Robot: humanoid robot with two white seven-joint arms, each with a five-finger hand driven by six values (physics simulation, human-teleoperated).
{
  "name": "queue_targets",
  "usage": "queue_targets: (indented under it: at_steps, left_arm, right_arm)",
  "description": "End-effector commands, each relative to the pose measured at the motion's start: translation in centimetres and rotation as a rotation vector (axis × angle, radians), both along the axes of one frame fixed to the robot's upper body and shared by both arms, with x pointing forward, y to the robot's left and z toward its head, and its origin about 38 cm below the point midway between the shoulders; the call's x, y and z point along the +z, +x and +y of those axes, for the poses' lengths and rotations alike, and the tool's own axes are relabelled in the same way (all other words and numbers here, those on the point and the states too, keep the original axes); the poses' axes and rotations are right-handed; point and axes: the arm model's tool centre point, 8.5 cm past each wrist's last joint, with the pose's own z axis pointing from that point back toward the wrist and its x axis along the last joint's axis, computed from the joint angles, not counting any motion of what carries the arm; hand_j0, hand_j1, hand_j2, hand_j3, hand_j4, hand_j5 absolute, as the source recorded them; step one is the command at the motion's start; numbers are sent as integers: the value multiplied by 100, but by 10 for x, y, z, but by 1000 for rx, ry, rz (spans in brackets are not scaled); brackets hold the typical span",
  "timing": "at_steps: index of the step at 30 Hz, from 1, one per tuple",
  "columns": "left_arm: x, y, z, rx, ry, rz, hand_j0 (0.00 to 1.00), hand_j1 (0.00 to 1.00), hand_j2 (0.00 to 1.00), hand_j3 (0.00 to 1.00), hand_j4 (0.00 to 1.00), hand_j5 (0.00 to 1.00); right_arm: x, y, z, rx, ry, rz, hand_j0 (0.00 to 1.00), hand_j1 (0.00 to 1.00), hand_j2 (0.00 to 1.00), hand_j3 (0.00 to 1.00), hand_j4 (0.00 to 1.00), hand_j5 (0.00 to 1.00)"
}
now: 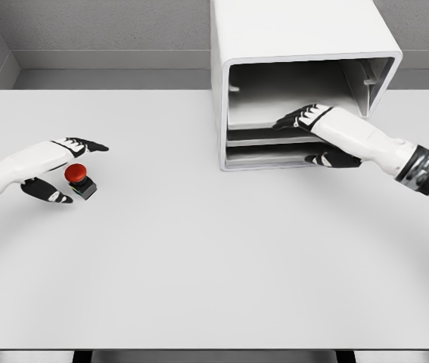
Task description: Slide open multi-storey tabletop storage cabinets and put open load switch and slide close multi-storey tabletop storage cabinets
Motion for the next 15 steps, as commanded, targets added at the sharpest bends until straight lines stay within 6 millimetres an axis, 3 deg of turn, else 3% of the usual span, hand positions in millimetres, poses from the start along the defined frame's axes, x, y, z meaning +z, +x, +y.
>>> queue_targets:
  at_steps: [1,15]
  left_arm:
    - [-4,0,4,13,-3,13,100,100,100,100,100,100]
    - [-6,-1,2,6,-3,19,89,89,89,89,89,89]
  right_arm:
    - [6,-3,1,15,-9,-15,84,84,84,84,84,84]
    - [12,-18,-6,43,-36,-34,85,85,85,85,85,85]
